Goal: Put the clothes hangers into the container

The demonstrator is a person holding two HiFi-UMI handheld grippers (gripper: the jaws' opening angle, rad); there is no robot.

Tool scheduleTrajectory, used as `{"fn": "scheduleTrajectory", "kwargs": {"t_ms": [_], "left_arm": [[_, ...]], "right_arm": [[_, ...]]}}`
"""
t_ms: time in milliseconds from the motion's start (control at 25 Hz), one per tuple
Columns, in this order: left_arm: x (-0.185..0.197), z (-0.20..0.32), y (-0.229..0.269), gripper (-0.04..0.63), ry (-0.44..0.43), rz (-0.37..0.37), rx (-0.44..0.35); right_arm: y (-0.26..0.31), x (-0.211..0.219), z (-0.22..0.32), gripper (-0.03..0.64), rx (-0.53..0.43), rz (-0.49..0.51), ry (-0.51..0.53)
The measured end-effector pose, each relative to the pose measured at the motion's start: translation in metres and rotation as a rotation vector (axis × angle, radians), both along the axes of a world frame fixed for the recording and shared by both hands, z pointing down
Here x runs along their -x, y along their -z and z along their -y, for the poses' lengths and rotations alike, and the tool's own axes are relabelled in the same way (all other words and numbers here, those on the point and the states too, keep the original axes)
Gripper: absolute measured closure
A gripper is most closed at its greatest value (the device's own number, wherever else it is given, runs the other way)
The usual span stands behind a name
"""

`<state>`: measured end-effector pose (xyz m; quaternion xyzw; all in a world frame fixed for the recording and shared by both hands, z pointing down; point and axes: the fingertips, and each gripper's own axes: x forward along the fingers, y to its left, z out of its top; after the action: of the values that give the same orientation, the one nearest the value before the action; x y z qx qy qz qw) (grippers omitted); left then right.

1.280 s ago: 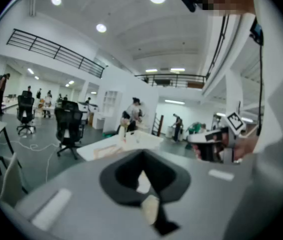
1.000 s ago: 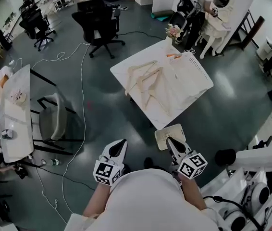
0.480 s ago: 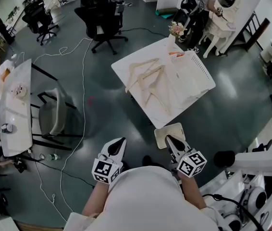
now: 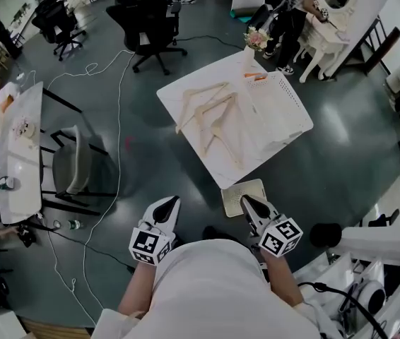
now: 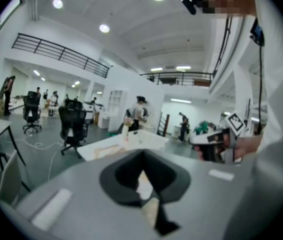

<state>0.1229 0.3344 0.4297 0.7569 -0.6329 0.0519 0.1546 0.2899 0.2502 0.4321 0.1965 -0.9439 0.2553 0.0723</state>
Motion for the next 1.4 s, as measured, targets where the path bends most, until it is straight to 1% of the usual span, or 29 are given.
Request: {"fn": "scheduleTrajectory", "kwargs": {"t_ms": [160, 320, 440, 640, 840, 960, 1200, 1400], "left_arm": [[-0.013, 0.014, -0.003, 0.597, -0.005, 0.006, 0.005], [-0.021, 0.023, -0.004, 0.597, -0.004, -0.008, 0.006], [-0.024, 0.029, -0.006, 0.597, -0.008, -0.022, 0.014], [-0.025, 0.037, -0.016, 0.597, -0.076, -0.019, 0.047], [-0.003, 0.057, -0.021, 0.597, -0.096, -0.003, 0.049], [0.013, 0.072, -0.021, 0.597, -0.138, 0.000, 0.046], [0.053, 0.103, -0.016, 0.597, -0.206, 0.003, 0.031], [0.093, 0.126, -0.020, 0.597, -0.243, 0.008, 0.042]], "right_arm": [[-0.004, -0.005, 0.014, 0.615, -0.022, -0.014, 0.037], [-0.006, -0.006, 0.021, 0.615, -0.049, -0.033, 0.080], [-0.011, -0.006, 0.025, 0.615, -0.034, -0.033, 0.087], [-0.024, 0.001, 0.031, 0.615, 0.009, -0.046, 0.074], [-0.029, 0.018, 0.047, 0.615, 0.007, -0.064, 0.051], [-0.029, 0.035, 0.060, 0.615, 0.007, -0.068, 0.025], [-0.026, 0.083, 0.083, 0.615, 0.005, -0.062, 0.001], [-0.025, 0.128, 0.099, 0.615, 0.009, -0.057, -0.016]]}}
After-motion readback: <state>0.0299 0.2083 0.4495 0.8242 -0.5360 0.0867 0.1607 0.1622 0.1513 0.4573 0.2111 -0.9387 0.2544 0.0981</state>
